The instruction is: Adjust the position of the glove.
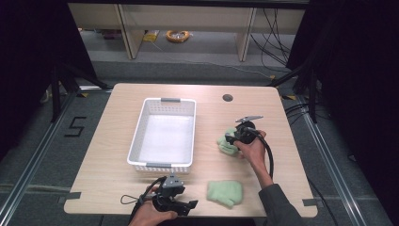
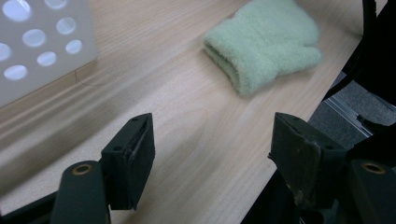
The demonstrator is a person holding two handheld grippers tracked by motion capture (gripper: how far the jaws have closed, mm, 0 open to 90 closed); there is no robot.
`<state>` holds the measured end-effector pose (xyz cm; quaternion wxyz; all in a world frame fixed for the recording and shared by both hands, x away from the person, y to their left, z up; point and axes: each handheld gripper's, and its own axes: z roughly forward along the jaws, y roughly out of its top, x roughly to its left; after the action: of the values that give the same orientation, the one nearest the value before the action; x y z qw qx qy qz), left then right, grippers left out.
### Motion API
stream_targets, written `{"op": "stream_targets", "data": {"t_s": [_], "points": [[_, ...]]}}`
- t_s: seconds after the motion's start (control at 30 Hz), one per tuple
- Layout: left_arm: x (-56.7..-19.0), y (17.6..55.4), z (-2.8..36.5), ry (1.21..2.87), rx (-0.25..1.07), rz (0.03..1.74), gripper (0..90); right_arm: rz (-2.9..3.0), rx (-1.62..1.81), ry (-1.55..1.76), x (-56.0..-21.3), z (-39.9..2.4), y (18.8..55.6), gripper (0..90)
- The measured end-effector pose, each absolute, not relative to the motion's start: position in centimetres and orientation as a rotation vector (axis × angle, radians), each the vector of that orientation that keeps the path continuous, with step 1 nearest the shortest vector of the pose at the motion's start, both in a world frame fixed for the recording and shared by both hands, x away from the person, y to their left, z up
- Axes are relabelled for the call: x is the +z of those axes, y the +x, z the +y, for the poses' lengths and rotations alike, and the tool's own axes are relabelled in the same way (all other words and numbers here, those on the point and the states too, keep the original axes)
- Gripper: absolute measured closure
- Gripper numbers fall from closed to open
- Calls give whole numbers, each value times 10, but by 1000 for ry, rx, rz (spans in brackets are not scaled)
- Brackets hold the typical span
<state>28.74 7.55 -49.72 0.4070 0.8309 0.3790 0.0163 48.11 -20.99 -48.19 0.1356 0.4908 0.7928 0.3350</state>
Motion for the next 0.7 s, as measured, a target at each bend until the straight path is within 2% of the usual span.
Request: {"op": "stream_targets", "data": {"t_s": [0.27, 0.4, 0.47, 0.5, 0.7], "points": [[-498, 288, 74, 2092, 50, 958, 302, 2347, 905, 1454, -492, -212, 485, 556], [-498, 289, 77, 2120, 52, 940, 303, 2342, 904, 1440, -496, -213, 485, 628], [-498, 289, 77, 2123, 52, 940, 304, 2353, 913, 1378, -498, -214, 485, 701], [-499, 290, 77, 2129, 62, 941, 305, 2374, 946, 1342, -498, -216, 485, 788], [-498, 289, 77, 2120, 49, 940, 307, 2392, 976, 1296, -498, -220, 486, 835]]}}
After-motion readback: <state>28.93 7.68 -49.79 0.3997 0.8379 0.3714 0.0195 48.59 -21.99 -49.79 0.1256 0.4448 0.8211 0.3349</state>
